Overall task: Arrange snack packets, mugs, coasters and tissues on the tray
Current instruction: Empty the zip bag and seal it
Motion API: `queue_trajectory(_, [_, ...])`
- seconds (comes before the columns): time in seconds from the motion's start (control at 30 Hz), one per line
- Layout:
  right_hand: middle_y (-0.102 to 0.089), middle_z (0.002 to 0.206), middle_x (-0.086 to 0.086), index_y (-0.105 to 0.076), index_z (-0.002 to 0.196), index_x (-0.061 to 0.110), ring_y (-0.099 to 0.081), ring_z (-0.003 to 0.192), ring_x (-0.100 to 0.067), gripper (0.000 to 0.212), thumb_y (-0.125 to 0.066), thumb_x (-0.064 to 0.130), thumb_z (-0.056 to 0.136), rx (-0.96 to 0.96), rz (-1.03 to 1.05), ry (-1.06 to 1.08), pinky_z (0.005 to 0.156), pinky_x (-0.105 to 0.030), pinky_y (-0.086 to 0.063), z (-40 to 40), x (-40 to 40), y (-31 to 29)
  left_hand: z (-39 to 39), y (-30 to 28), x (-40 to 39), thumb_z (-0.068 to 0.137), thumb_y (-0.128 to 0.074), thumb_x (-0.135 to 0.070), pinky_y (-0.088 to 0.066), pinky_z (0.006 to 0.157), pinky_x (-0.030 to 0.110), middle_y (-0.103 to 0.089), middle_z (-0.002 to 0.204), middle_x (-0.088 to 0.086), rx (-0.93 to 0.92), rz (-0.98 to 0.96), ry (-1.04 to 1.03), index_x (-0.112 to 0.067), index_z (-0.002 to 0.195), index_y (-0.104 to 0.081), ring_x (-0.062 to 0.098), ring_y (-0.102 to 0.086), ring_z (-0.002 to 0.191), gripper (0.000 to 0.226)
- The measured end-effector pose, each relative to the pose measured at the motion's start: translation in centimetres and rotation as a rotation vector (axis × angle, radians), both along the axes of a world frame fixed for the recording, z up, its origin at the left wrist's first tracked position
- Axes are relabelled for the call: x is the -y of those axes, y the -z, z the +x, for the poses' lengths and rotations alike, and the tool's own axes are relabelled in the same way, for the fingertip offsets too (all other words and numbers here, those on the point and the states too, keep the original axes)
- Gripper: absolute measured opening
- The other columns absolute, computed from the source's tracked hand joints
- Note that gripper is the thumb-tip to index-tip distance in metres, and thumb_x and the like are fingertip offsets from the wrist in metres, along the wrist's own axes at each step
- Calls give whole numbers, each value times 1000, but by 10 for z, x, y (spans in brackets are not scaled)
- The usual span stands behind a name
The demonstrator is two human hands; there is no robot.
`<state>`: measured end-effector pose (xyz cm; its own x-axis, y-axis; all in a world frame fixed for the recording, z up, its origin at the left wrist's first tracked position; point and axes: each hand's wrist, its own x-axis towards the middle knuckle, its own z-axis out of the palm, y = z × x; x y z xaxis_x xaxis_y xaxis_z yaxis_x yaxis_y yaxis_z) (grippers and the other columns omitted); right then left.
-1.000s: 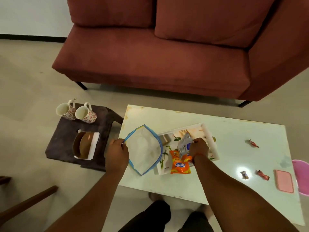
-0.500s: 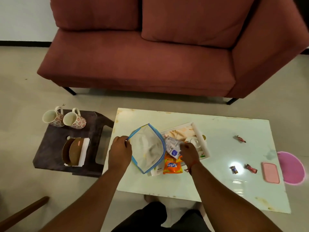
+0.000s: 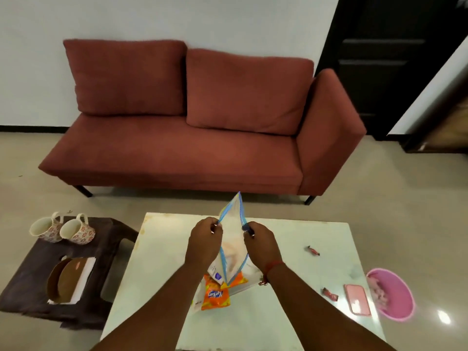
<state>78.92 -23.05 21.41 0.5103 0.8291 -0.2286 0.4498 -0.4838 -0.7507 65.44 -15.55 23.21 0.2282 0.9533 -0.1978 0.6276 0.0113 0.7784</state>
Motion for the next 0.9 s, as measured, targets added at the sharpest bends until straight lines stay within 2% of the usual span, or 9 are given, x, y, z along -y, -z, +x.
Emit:
queue_trajectory(0.07, [-68, 108, -4, -69, 109, 17, -62, 100, -23, 25, -48, 13, 95, 86, 35, -59, 88, -35, -50, 20, 5, -14, 27, -11, 15, 97, -54, -23, -62, 73, 44, -67, 102, 3, 71, -80, -2, -14, 110, -63, 22, -68, 90, 18])
queue_trajectory(0.23, [-66, 108, -5, -67, 112, 18, -61, 94, -19, 28, -41, 19, 101, 171, 110, -190, 85, -33, -52, 56, 20, -36, 82, -38, 48, 100, -48, -21, -62, 59, 39, -67, 95, 4, 253, -233, 25, -15, 101, -64, 18, -70, 86, 18])
queue_trajectory(0.4, [-59, 116, 1, -60, 116, 25, -61, 95, -17, 25, -54, 21, 93, 190, 132, -252, 82, -29, -55, 81, 40, -46, 105, -53, 63, 104, -39, -15, -61, 73, 35, -70, 109, 9, 439, -411, 33, -19, 105, -65, 21, -69, 94, 26])
queue_trajectory(0.5, [-63, 117, 0, -61, 123, 25, -64, 98, -23, 38, -50, 9, 91, 354, 139, -280, 81, -34, -55, 97, 48, -53, 104, -50, 60, 99, -48, -8, -54, 87, 28, -63, 127, 7, 338, -289, 54, -18, 123, -58, 18, -64, 107, 27])
queue_trajectory(0.57, [-63, 109, -2, -65, 120, 24, -63, 95, -26, 36, -48, 10, 91, 430, 140, -318, 77, -38, -53, 108, 50, -63, 94, -48, 54, 94, -60, -9, -43, 94, 23, -50, 143, 5, 197, -103, 37, -16, 139, -46, 18, -53, 122, 48])
queue_trajectory(0.63, [-62, 105, -1, -67, 119, 23, -61, 95, -25, 33, -50, 12, 93, 442, 149, -389, 77, -40, -52, 119, 50, -76, 79, -46, 45, 87, -71, -14, -33, 107, 28, -34, 153, 3, 95, 38, 43, -15, 149, -32, 21, -38, 137, 72])
queue_trajectory(0.7, [-65, 108, -1, -68, 122, 20, -61, 99, -22, 31, -55, 14, 94, 400, 163, -507, 82, -38, -51, 129, 49, -90, 62, -42, 35, 83, -76, -23, -33, 112, 35, -34, 152, -1, 71, 57, 114, -18, 152, -27, 18, -35, 138, 85])
queue_trajectory(0.77, [-67, 112, -1, -67, 124, 18, -60, 101, -20, 31, -59, 14, 94, 380, 173, -622, 87, -36, -50, 135, 47, -106, 49, -39, 27, 82, -77, -34, -38, 104, 32, -43, 139, -10, 63, 9, 191, -25, 147, -34, 11, -41, 128, 78])
queue_trajectory(0.9, [-71, 107, 1, -70, 114, 19, -62, 97, -17, 23, -66, 18, 91, 418, 204, -612, 86, -35, -51, 141, 43, -132, 35, -36, 13, 85, -73, -36, -48, 77, 24, -70, 105, -14, 165, -44, 206, -32, 107, -63, 12, -64, 102, 25])
